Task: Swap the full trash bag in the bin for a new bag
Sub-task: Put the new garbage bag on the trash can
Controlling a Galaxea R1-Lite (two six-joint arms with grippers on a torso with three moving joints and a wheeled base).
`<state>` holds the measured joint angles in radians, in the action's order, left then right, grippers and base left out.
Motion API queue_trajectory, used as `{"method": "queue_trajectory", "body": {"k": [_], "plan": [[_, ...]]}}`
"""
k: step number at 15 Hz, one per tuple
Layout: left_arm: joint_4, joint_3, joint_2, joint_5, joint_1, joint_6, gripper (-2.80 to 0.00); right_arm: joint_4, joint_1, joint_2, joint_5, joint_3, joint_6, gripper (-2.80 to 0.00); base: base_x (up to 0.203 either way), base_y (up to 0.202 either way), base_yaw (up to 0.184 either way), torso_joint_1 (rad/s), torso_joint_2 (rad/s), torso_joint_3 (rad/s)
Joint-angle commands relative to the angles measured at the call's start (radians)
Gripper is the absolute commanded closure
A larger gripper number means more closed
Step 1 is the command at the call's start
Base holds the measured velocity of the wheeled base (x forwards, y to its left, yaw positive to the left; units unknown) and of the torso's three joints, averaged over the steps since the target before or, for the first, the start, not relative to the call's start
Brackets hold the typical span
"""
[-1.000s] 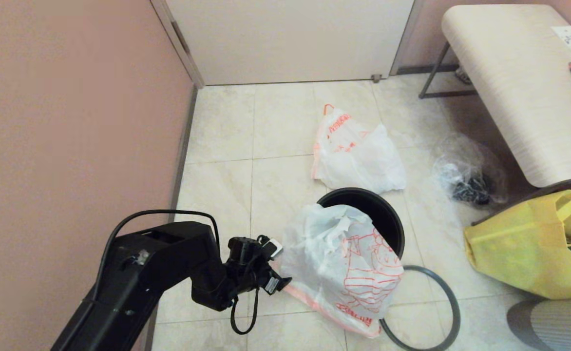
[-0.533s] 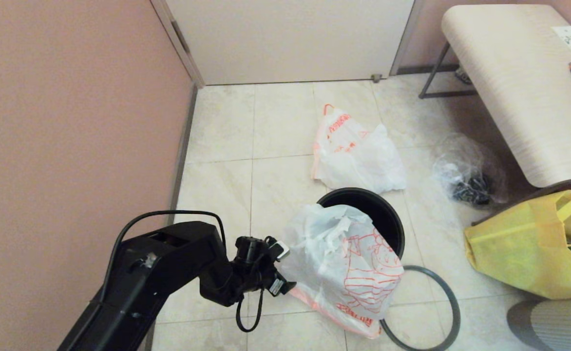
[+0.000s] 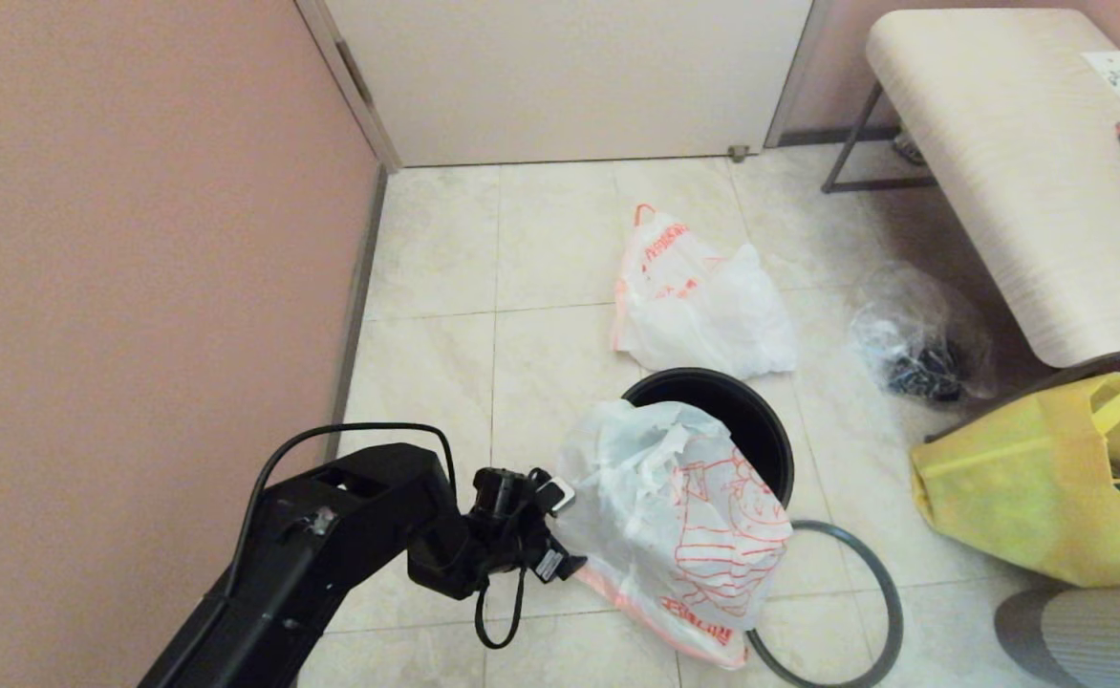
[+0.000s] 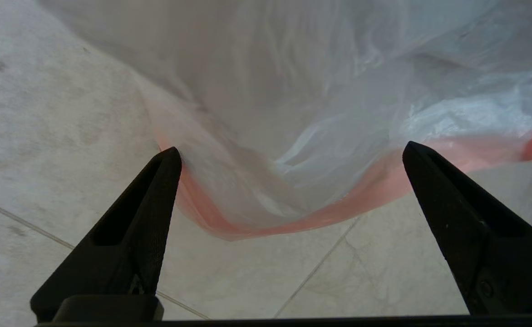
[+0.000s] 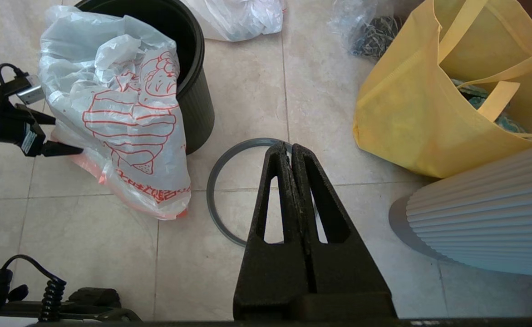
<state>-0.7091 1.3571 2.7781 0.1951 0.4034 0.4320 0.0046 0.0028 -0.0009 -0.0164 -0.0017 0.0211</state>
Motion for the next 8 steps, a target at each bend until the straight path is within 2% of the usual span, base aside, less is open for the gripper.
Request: {"method": "queue_trajectory", "body": {"k": [1, 2, 8], "plan": [[-0.001, 0.005, 0.009, 0.001, 0.000, 0.002, -2.80, 0.000, 0.000, -0.001, 0.000, 0.000, 0.000, 0.00, 0.000, 0.000, 0.000, 0.000, 0.00, 0.000], [-0.001, 0.005, 0.009, 0.000, -0.002, 0.003, 0.00, 0.000, 0.000, -0.001, 0.000, 0.000, 0.000, 0.00, 0.000, 0.000, 0.000, 0.000, 0.00, 0.000], [-0.007, -0.004, 0.008, 0.001, -0.003, 0.007, 0.00, 0.000, 0.000, -0.001, 0.000, 0.000, 0.000, 0.00, 0.000, 0.000, 0.000, 0.000, 0.00, 0.000]]}}
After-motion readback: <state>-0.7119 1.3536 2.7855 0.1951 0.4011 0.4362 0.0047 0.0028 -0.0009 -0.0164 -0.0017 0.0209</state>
